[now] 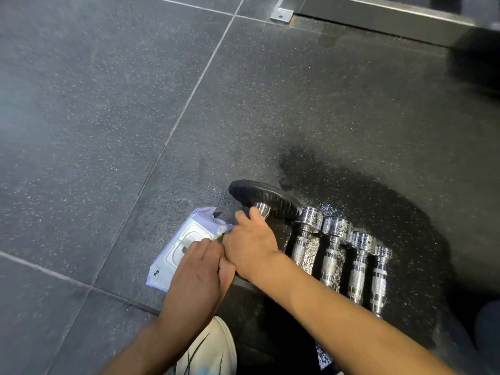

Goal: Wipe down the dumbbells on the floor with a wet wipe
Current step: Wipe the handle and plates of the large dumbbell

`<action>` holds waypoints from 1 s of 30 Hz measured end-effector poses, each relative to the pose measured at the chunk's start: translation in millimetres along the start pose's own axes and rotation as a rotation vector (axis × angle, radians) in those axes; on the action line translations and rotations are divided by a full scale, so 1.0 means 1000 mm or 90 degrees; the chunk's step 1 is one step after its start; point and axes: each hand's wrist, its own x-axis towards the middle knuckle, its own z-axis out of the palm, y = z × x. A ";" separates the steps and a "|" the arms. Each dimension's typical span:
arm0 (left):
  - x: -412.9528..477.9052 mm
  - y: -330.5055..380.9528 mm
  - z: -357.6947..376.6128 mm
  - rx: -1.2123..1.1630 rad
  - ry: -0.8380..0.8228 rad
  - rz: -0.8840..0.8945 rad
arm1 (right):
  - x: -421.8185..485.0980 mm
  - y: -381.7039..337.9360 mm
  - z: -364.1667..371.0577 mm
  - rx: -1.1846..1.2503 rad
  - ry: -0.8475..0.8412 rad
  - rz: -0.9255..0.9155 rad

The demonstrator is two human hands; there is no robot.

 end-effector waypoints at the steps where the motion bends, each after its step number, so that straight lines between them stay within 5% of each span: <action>1: 0.000 0.001 -0.001 0.000 0.001 -0.001 | -0.001 0.001 0.000 0.035 -0.015 -0.027; 6: -0.002 0.003 -0.001 -0.004 -0.012 -0.015 | -0.006 0.030 0.002 0.252 -0.068 -0.152; 12: -0.002 -0.002 -0.006 -0.034 -0.023 -0.048 | -0.032 0.059 0.016 0.471 0.017 -0.161; 21: 0.000 0.000 -0.008 -0.050 -0.042 -0.047 | -0.081 0.082 0.032 0.440 -0.015 -0.004; 30: 0.012 -0.007 -0.013 -0.049 -0.098 -0.024 | -0.108 0.112 0.063 0.630 0.364 0.401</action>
